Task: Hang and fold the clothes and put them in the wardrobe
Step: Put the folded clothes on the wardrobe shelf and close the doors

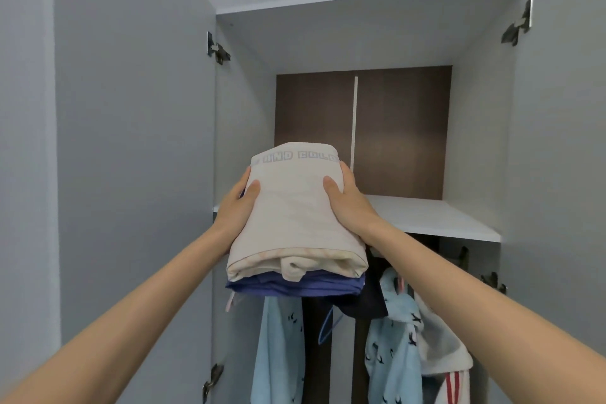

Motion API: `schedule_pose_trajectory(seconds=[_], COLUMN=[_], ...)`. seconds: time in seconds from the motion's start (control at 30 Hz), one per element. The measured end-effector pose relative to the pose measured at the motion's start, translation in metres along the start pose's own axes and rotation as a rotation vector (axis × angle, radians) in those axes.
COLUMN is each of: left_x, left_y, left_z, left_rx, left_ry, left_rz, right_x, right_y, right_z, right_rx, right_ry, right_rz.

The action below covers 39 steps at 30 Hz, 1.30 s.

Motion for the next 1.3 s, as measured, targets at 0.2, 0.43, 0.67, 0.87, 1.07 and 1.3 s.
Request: schedule_pose_trajectory(seconds=[0.2, 0.43, 0.67, 0.87, 1.07, 1.3], left_x=[-0.028, -0.052, -0.097, -0.096, -0.124, -0.216], left_y=[-0.103, -0.240, -0.346, -0.403, -0.430, -0.424], left_z=[-0.005, -0.010, -0.009, -0.007, 0.000, 0.027], left_rx=[-0.002, -0.022, -0.037, -0.016, -0.047, -0.105], left_ry=[0.007, 0.004, 0.005, 0.015, 0.008, 0.072], left_rz=[0.045, 0.071, 0.018, 0.070, 0.006, -0.282], right_x=[0.021, 0.042, 0.079, 0.084, 0.103, 0.165], right_y=[-0.096, -0.220, -0.307, -0.360, -0.382, -0.367], right_z=[0.028, 0.061, 0.100, 0.105, 0.118, 0.133], right_rx=[0.047, 0.080, 0.082, 0.119, 0.073, -0.079], right_ry=[0.024, -0.030, -0.117, -0.175, -0.158, -0.189], right_rz=[0.003, 0.007, 0.078, 0.037, 0.102, 0.361])
Point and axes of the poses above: each hand's wrist, its own y-axis away from the middle knuckle, its own z-axis out of the palm, x = y × z, the point moved 5 cm from there along -y, towards the middle knuckle, and after that the axes turned 3 degrees about -z, right-handed, at the moved point
